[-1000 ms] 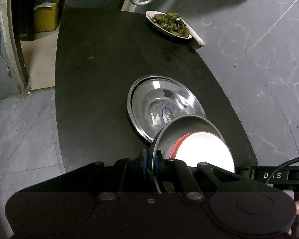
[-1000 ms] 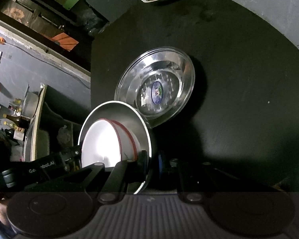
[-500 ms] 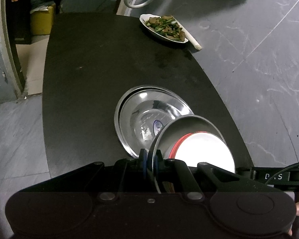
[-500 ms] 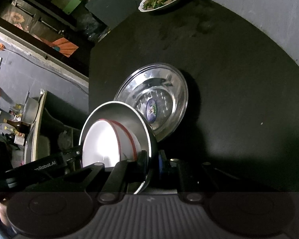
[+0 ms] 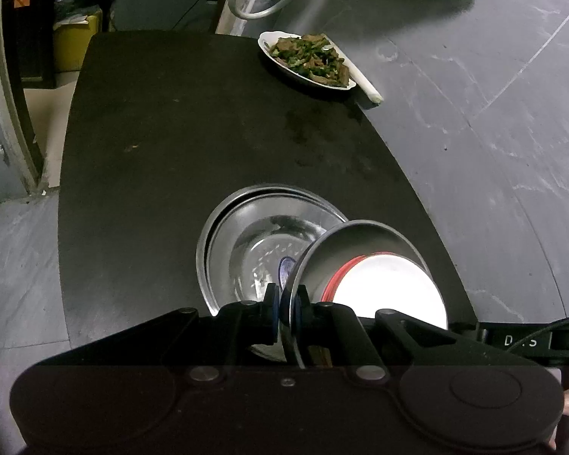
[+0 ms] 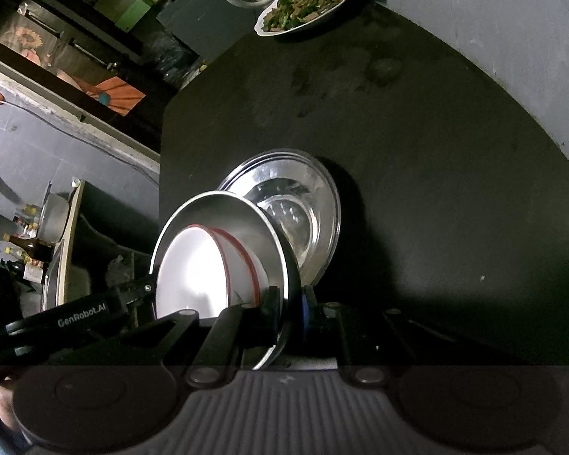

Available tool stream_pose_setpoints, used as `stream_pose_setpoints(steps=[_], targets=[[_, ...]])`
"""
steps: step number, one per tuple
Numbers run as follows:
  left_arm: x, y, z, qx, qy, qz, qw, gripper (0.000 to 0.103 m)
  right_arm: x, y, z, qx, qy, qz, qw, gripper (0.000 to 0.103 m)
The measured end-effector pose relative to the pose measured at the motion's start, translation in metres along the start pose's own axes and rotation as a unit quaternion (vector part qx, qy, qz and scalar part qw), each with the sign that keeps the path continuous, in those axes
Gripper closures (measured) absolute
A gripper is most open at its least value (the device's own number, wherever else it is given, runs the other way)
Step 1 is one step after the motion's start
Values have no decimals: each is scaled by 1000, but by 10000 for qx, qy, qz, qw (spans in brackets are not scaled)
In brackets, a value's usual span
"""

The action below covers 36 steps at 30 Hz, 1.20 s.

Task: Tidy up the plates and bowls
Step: 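Lower the steel mixing bowl onto the steel plate stack with both tools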

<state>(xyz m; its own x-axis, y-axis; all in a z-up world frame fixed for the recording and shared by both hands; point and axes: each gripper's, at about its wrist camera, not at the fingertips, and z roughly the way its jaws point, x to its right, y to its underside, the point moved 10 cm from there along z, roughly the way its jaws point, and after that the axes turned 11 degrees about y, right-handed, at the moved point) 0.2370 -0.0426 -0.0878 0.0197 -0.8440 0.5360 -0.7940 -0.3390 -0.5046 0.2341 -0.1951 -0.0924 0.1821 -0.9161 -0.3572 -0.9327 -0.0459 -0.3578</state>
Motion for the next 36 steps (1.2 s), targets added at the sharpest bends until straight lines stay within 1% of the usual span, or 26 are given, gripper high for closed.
stream_pose_setpoints(steps=[16,28,36], targets=[[-13,-24,18,144,-185,-265,9994,96,0,-34,18,-111,-38,-193,9997,90],[-29,-29,26,214,-345,-551,9977,96,-9,-46,35,-295,-104,-437,9986,90],[-36,-27,32,283,-345,-744,9962,96,-11,-52,44,-396,-67,-561,9976,90]])
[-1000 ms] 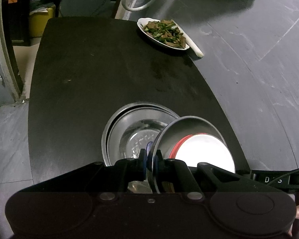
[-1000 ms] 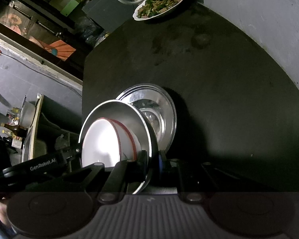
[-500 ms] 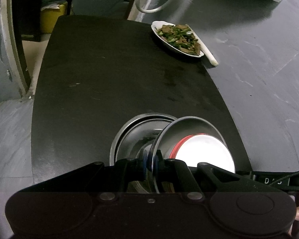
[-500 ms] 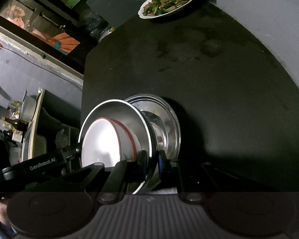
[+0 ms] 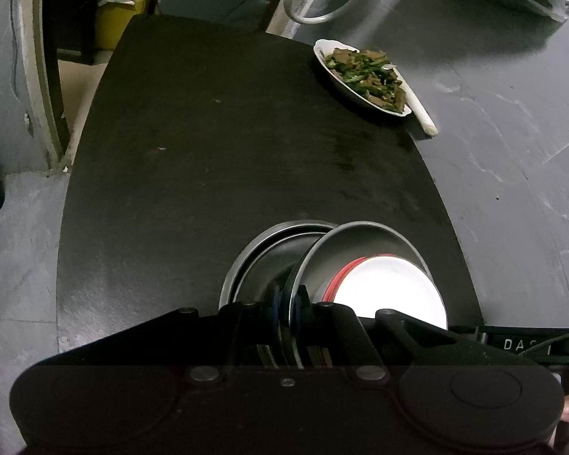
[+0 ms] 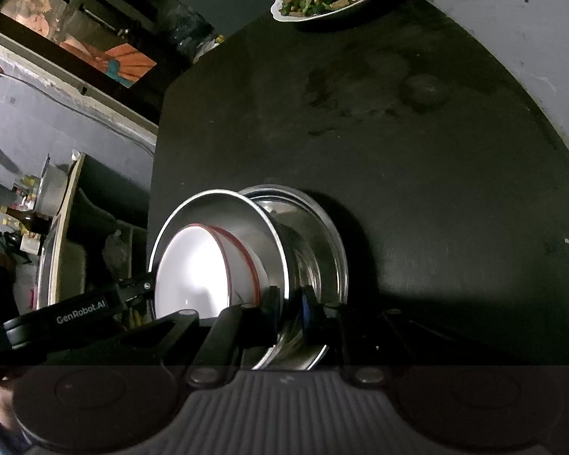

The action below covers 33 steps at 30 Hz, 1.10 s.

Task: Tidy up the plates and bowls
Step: 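Lower the steel mixing bowl onto the steel plate stack with both tools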

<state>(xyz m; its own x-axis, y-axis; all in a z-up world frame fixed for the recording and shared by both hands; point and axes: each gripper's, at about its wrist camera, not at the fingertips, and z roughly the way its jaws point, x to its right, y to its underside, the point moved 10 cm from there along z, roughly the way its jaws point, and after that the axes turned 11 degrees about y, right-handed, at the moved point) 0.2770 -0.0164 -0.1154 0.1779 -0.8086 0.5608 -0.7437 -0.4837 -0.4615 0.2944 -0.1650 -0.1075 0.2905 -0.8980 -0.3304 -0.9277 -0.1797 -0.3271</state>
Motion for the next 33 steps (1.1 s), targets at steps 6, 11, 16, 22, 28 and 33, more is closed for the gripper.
stream_pose_setpoints(steps=[6,11,16,22,28,33], targets=[[-5,0,1,14,-67,-110,9999,96,-1,-4,5,-65,18,-83,9999,90],[-6,-1,4,16,-106,-179,9998,96,-2,-6,8,-115,17,-151,9998,90],[-10,2,7,-1,-106,-283,9995,96,-2,-7,10,-152,23,-186,9997,90],[-11,1,10,6,-126,-348,9993,96,-3,-8,14,-216,48,-211,9995,90],[-13,0,11,25,-146,-387,9991,96,-4,-11,15,-217,51,-228,9995,90],[-14,-1,10,24,-170,-402,9990,97,-3,-12,16,-220,33,-227,9995,90]])
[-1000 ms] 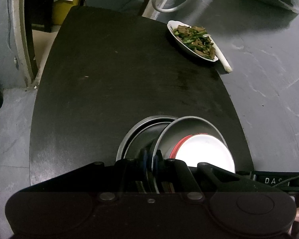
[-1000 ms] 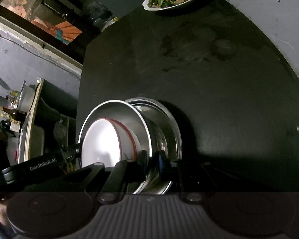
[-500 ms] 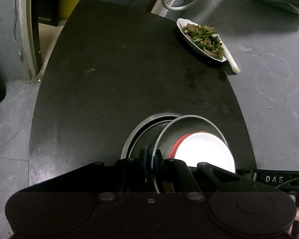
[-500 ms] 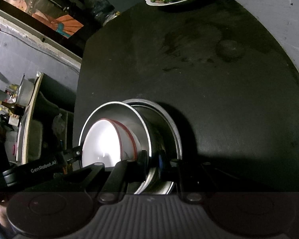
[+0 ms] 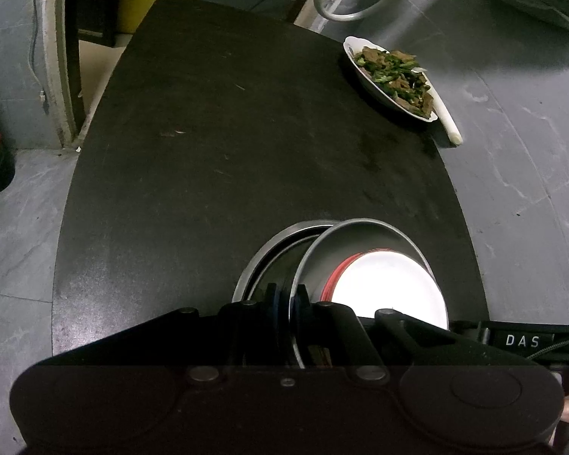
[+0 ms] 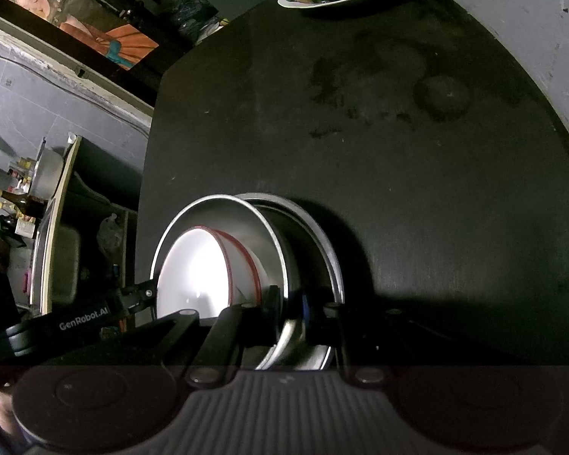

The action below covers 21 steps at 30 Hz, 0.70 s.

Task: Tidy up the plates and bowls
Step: 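Lower the steel mixing bowl onto the steel plate stack with both tools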

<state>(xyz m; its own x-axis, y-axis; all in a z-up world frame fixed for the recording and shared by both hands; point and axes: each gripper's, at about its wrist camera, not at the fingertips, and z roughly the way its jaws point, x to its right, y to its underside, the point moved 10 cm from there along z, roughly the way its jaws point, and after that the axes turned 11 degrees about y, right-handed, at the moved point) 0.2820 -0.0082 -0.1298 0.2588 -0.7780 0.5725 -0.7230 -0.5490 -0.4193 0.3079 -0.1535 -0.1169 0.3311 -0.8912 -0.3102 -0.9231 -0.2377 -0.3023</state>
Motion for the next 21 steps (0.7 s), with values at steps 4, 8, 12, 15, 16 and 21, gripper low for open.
stream_pose_setpoints(steps=[4,8,12,15,16,21], targets=[[-1,0,0,2,-7,-25,10000,97,0,0,1,-1,-17,6,10000,90],[-1,0,-1,1,-11,-25,10000,97,1,0,1,1,-23,11,10000,90],[-1,0,0,-2,-14,-27,10000,97,1,1,1,4,-28,21,10000,90],[-2,0,0,-10,-15,-49,10000,97,1,1,1,4,-30,27,10000,90],[-2,0,0,-13,-14,-60,10000,97,1,1,1,5,-32,32,10000,89],[-3,-1,0,-24,-7,-95,10000,97,1,1,1,31,-37,76,10000,89]])
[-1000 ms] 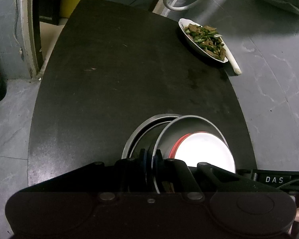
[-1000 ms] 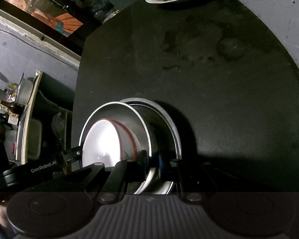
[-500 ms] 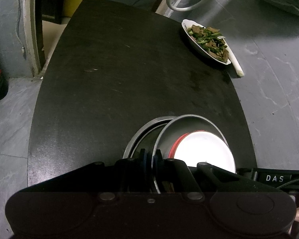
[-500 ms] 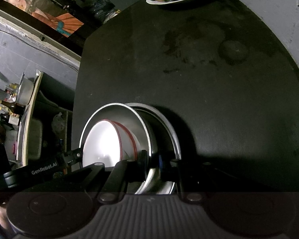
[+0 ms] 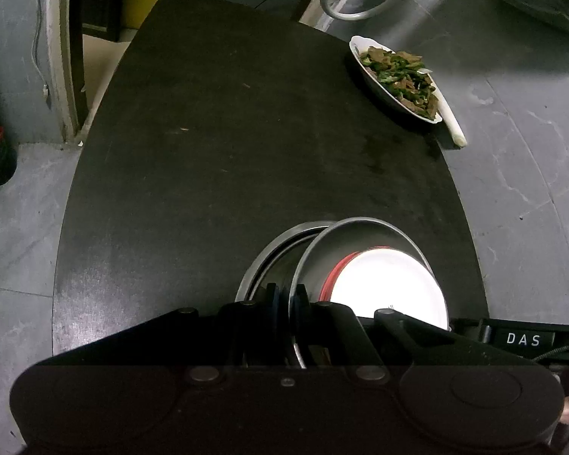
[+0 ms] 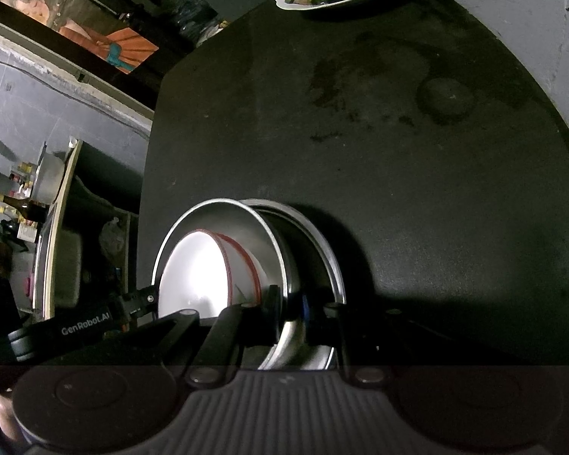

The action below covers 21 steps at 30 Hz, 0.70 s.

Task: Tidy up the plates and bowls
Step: 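Lower the steel mixing bowl onto the steel plate stack with both tools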

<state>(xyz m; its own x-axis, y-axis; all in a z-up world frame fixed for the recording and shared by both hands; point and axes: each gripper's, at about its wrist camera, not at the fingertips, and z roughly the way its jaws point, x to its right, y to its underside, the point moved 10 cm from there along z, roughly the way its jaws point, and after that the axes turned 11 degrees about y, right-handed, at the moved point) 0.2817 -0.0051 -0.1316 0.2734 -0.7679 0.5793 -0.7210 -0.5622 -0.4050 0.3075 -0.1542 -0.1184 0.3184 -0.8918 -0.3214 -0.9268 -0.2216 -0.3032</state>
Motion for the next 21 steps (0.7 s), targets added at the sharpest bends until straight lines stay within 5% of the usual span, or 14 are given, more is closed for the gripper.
stream_pose_setpoints(steps=[21], targets=[[3,1,2,17,-137,154,9998,95,-7,1,-4,379,263,-305,9985,87]])
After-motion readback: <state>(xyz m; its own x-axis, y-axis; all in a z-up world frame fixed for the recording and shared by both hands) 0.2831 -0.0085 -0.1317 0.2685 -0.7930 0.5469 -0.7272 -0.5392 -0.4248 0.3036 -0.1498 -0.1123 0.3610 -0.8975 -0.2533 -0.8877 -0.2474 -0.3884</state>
